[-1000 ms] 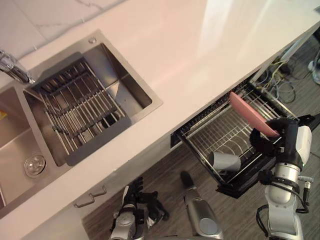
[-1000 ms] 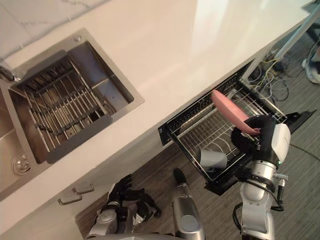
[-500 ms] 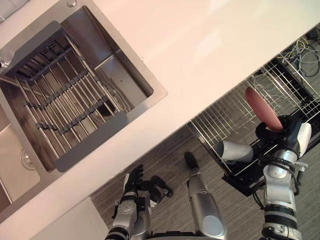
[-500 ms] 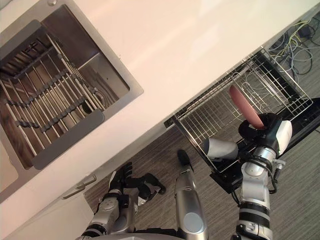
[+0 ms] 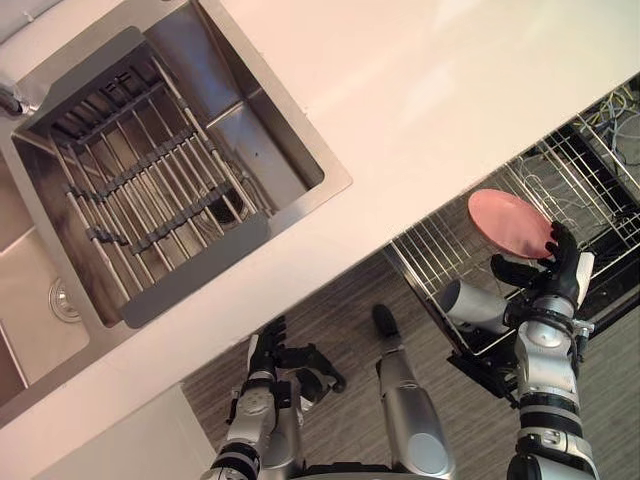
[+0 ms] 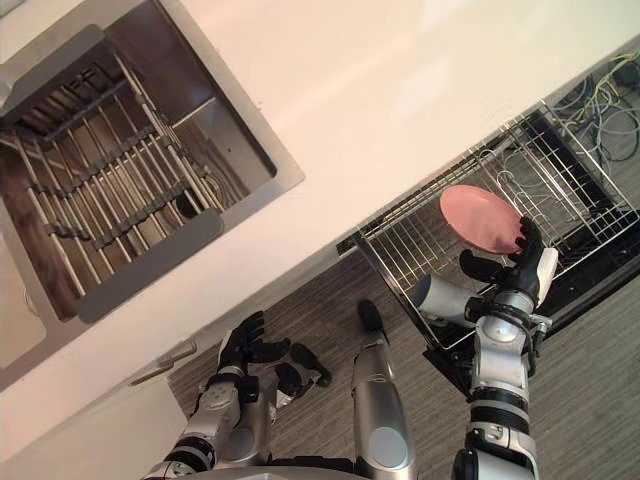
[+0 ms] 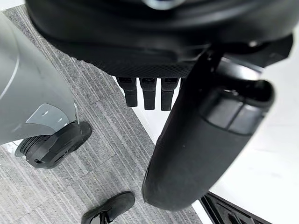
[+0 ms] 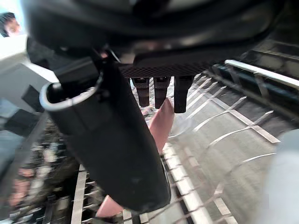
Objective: Walk over to the sink, pick up the cup, carry it to the dishwasher, place the cup inside the dishwasher, then close the dishwasher door
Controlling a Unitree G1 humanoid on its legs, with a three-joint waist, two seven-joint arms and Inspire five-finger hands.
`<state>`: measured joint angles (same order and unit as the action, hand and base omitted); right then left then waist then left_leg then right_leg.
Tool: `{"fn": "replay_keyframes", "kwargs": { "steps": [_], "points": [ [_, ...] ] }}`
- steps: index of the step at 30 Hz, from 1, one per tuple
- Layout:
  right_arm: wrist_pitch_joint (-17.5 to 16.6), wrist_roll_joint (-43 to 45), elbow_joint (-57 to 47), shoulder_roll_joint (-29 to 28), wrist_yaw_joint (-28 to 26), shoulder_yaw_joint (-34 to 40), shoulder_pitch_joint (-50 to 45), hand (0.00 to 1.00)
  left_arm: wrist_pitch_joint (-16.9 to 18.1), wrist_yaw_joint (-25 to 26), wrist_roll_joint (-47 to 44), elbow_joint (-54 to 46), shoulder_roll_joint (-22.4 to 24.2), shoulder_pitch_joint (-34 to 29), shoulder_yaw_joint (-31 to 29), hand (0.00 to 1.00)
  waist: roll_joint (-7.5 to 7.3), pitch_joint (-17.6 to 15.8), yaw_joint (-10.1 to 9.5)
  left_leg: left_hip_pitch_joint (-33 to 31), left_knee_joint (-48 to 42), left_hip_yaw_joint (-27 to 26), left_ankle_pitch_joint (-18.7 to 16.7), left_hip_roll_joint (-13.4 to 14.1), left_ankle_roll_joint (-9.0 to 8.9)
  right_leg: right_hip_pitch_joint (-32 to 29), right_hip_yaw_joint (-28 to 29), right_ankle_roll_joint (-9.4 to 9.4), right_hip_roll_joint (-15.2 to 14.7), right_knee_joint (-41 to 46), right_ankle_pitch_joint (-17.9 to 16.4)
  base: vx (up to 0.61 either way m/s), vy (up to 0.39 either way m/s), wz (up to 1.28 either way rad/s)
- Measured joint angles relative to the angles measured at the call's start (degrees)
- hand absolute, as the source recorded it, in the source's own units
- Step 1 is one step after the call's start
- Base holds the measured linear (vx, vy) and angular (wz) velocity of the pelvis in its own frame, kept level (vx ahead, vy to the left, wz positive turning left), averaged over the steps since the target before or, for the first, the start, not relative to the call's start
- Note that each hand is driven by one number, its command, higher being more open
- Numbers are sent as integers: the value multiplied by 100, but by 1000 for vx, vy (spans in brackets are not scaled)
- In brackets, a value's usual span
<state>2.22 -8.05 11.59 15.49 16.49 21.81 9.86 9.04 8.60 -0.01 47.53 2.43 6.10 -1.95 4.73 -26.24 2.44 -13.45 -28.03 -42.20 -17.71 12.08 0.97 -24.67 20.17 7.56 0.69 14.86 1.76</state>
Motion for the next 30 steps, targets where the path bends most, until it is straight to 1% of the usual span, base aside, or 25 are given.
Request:
{"fn": "replay_keyframes", "kwargs": {
  "steps": [2, 3, 4, 5, 6, 7, 9, 10, 12, 15, 17, 18, 19, 20, 21, 23, 26, 27, 30],
  "points": [
    [-24, 10, -1008, -81, -110, -164, -444, 90, -24, -5, 1, -20, -85, 1, -26, 90, -93, -55, 4, 64, -41, 2, -1, 73, -1, 96, -29, -29, 40, -45, 21, 1, -18, 1],
    [-38, 8, -1252, -117, -116, -183, -572, 90, -33, -7, 2, -22, -105, 0, -43, 90, -130, -77, 5, 108, -46, 8, -1, 93, -2, 153, -46, -38, 51, -67, 27, 13, -40, 3],
    [-77, 7, -1729, -187, -149, -187, -837, 90, -57, -16, 3, -28, -141, -5, -77, 90, -182, -95, 4, 192, -40, 11, -7, 128, -12, 264, -69, -59, 78, -105, 41, 20, -39, 3],
    [-162, -4, -2204, -207, -160, -186, -1121, 90, -79, -21, 6, -44, -145, -11, -124, 90, -229, -83, 10, 262, -21, 9, -11, 142, -19, 323, -86, -59, 96, -109, 41, 22, -35, 2],
    [-209, -12, -2403, -208, -169, -185, -1255, 90, -80, -25, 8, -51, -144, -16, -153, 90, -250, -74, 15, 289, -17, 6, -14, 149, -25, 352, -87, -60, 102, -116, 41, 0, 0, 0],
    [-291, -14, -2728, -212, -198, -180, -1488, 90, -86, -27, 10, -68, -145, -30, -219, 90, -305, -50, 25, 354, -5, -12, -23, 161, -39, 405, -84, -62, 119, -124, 40, 26, -21, -6],
    [-382, -65, -3045, -228, -301, -120, -1803, 90, -104, -41, 15, -113, -151, -82, -303, 90, -392, 5, 64, 461, 22, -29, -34, 180, -59, 509, -87, -75, 135, -176, 44, 39, -28, -5],
    [-446, -65, -3140, -271, -371, -10, -1995, 90, -113, -57, 15, -150, -167, -127, -330, 90, -463, 48, 82, 549, 67, -57, -40, 180, -69, 582, -89, -83, 142, -196, 42, 58, -32, -3],
    [-492, -55, -3193, -446, -408, 327, -2245, 90, -114, -122, 15, -216, -174, -218, -370, 90, -557, 158, 98, 638, 99, -81, -40, 188, -83, 656, -102, -96, 155, -218, 37, 59, -28, -1],
    [-565, 33, -3176, -699, -391, 871, -2528, 90, -119, -143, 16, -215, -144, -348, -453, 90, -621, 383, 164, 689, 105, -99, -38, 200, -94, 698, -136, -111, 157, -230, 30, 52, -15, -2],
    [-710, 383, -2873, -821, -371, 1390, -2778, 90, -124, -150, 16, -210, -119, -465, -467, 90, -626, 544, 184, 804, 101, -106, -40, 208, -113, 799, -202, -132, 150, -233, 14, 62, -7, -5],
    [-735, 526, -2720, -855, -338, 1475, -2833, 90, -124, -155, 16, -210, -125, -507, -478, 90, -634, 610, 197, 819, 107, -104, -52, 209, -130, 813, -220, -142, 147, -241, 7, 58, 1, 4],
    [-757, 745, -2288, -969, -265, 1609, -2911, 90, -125, -169, 16, -197, -146, -583, -554, 90, -667, 709, 253, 890, 150, -85, -80, 212, -155, 904, -263, -156, 146, -284, -2, 47, -1, 6],
    [-756, 852, -2092, -1013, -255, 1636, -2928, 90, -124, -173, 16, -194, -160, -614, -562, 90, -687, 740, 274, 916, 166, -82, -81, 212, -159, 926, -274, -163, 146, -284, -6, 54, -8, 9],
    [-749, 995, -1671, -1092, -252, 1649, -2977, 90, -129, -185, 16, -179, -211, -653, -571, 90, -708, 759, 305, 962, 180, -66, -85, 212, -166, 967, -303, -186, 147, -275, -22, 28, -15, 4],
    [-734, 1149, -1068, -1174, -273, 1645, -3015, 90, -131, -218, 16, -161, -241, -676, -576, 90, -688, 782, 315, 955, 182, -66, -93, 211, -180, 952, -327, -198, 141, -266, -29, 0, 0, 0],
    [-647, 1600, -8, -1307, -282, 1612, -2921, 90, -171, -237, 15, -135, -238, -704, -667, 90, -607, 827, 313, 919, 183, -51, -95, 199, -183, 889, -361, -225, 134, -192, -50, 0, 0, 0],
    [-647, 1668, 165, -1342, -282, 1609, -2860, 90, -174, -237, 15, -135, -240, -704, -668, 90, -601, 829, 316, 896, 183, -49, -94, 193, -182, 859, -361, -226, 132, -177, -50, 0, 0, 0],
    [-623, 2238, 923, -1425, -329, 1497, -2472, 90, -190, -238, 11, -135, -219, -660, -668, 90, -552, 796, 315, 725, 174, -13, -63, 139, -148, 671, -383, -222, 84, -94, -47, -2, -1, 4]
  ]
}}
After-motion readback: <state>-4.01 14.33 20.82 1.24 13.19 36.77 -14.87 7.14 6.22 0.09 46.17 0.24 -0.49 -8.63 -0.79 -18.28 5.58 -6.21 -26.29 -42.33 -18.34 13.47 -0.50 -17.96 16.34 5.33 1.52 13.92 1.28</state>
